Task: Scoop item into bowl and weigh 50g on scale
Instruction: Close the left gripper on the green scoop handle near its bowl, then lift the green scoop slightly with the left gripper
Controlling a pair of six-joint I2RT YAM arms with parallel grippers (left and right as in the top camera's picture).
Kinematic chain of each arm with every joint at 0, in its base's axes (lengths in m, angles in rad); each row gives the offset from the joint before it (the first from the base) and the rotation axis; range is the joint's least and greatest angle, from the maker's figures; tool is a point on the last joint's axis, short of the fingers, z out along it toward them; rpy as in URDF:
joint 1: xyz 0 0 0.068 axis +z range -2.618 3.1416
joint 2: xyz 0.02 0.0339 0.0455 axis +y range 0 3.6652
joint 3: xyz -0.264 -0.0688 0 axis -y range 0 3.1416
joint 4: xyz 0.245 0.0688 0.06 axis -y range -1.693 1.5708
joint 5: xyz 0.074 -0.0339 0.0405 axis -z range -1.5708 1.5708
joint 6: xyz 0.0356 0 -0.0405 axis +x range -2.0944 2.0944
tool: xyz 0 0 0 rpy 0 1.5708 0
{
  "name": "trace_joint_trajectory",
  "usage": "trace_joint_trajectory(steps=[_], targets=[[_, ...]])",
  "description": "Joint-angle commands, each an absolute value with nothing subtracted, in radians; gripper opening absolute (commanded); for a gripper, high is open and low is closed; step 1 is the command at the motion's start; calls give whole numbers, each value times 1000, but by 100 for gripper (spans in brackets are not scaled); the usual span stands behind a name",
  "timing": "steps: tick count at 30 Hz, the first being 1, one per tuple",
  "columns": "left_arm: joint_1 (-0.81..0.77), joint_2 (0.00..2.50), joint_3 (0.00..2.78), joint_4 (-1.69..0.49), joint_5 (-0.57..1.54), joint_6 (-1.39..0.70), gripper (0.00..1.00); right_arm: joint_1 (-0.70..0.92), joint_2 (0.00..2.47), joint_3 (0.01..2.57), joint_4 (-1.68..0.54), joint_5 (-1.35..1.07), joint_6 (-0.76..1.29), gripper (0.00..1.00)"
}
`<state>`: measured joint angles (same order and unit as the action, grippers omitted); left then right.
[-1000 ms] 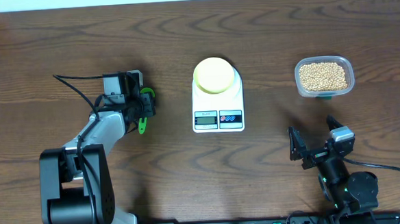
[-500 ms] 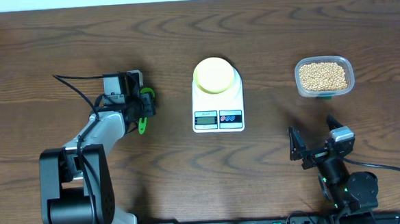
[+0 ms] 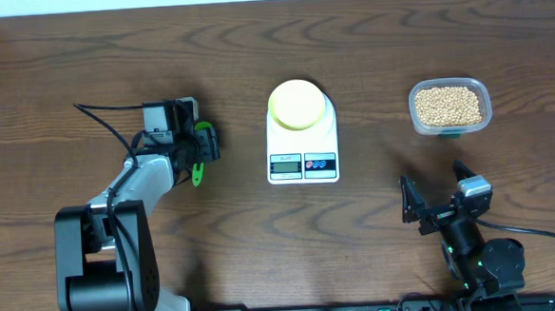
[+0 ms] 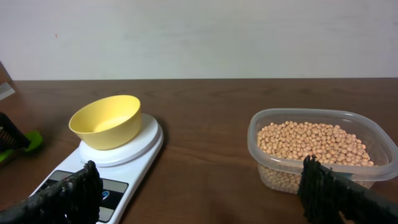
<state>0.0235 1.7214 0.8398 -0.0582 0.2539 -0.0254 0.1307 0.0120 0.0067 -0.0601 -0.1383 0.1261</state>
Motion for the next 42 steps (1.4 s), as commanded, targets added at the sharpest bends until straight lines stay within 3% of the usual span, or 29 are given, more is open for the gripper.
trace_joint_trajectory(steps=[1,7,15,18,22,42], targets=[[27,1732,822,-58,258,-20,60,138,6,5,-64,-138,134,99],[27,1732,822,-58,258,-20,45,138,6,5,-64,-138,134,99],[27,1732,822,-57,257,-20,45,138,6,5,-64,-138,134,99],[27,1732,822,-58,242,-21,33,138,6,5,-64,-138,134,99],[27,1732,822,-63,243,-22,26,138,6,5,-64,-138,134,99],[27,1732,822,-95,243,-39,22,138,6,5,-64,-138,134,99]])
